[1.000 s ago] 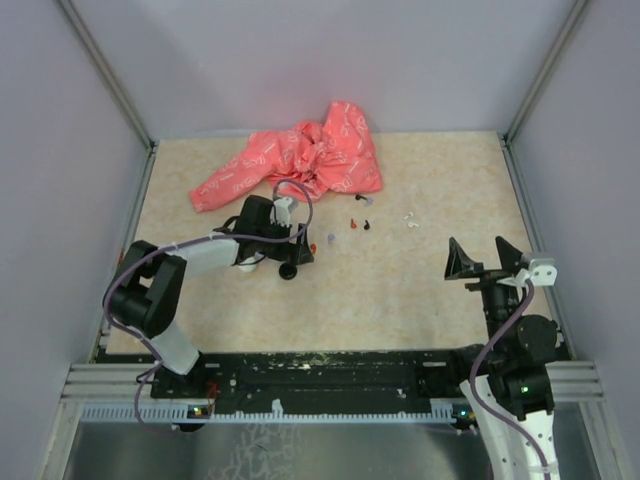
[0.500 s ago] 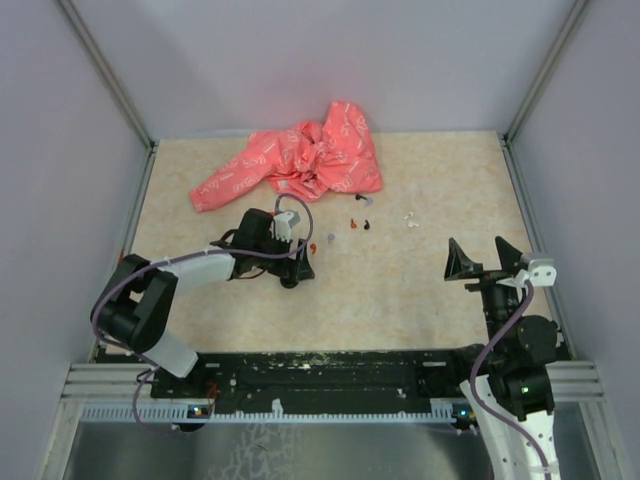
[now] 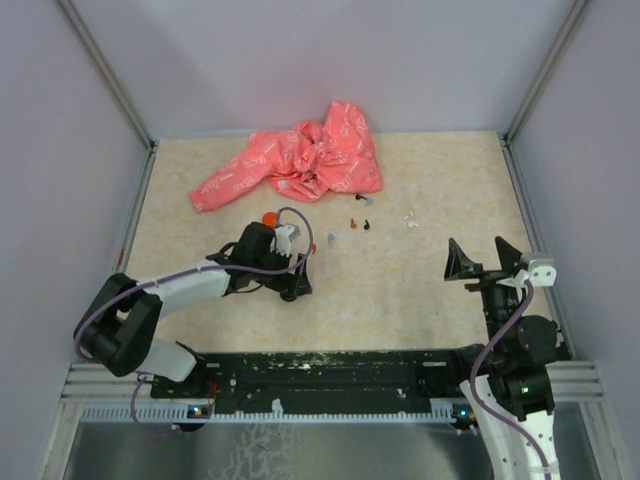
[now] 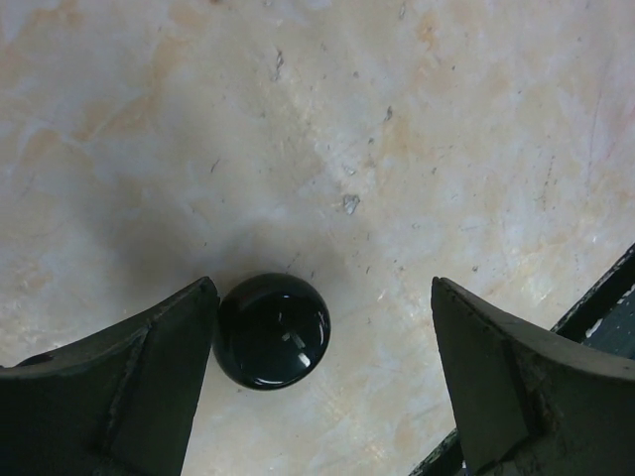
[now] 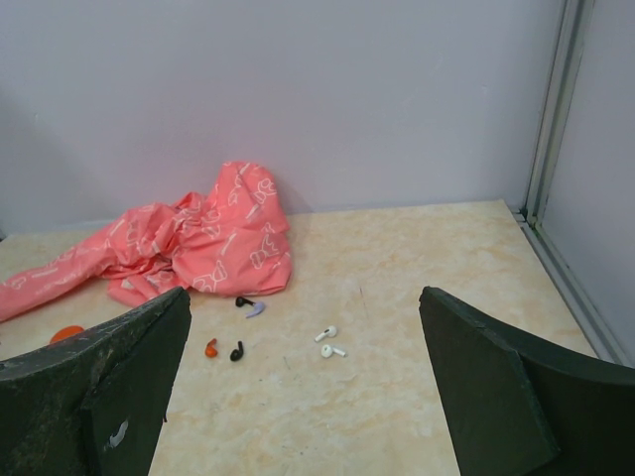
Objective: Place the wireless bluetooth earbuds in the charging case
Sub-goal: Move the charging case to the center of the board, then pick up the charging case at the center of the board.
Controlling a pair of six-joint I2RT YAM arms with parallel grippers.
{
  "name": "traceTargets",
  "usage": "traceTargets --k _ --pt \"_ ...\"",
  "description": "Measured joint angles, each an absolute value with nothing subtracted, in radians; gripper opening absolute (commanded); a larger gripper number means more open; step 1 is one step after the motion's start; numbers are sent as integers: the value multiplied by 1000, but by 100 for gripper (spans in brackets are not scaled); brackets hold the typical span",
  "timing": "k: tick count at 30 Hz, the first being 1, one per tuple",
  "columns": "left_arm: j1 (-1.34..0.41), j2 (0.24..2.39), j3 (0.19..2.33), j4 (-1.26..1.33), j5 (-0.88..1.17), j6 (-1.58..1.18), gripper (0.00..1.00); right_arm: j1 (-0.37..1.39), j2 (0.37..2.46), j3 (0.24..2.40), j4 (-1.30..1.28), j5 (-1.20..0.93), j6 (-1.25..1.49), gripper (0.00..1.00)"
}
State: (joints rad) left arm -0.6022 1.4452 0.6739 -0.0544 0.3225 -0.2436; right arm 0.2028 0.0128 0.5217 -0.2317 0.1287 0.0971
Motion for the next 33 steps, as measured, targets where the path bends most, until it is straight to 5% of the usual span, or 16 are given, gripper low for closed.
traceTargets --k 23,33 --pt "-712 1338 575 -99 230 -357 88 203 13 522 -232 126 97 98" --pt "-838 1350 640 -195 9 -345 84 203 13 522 -232 124 97 98"
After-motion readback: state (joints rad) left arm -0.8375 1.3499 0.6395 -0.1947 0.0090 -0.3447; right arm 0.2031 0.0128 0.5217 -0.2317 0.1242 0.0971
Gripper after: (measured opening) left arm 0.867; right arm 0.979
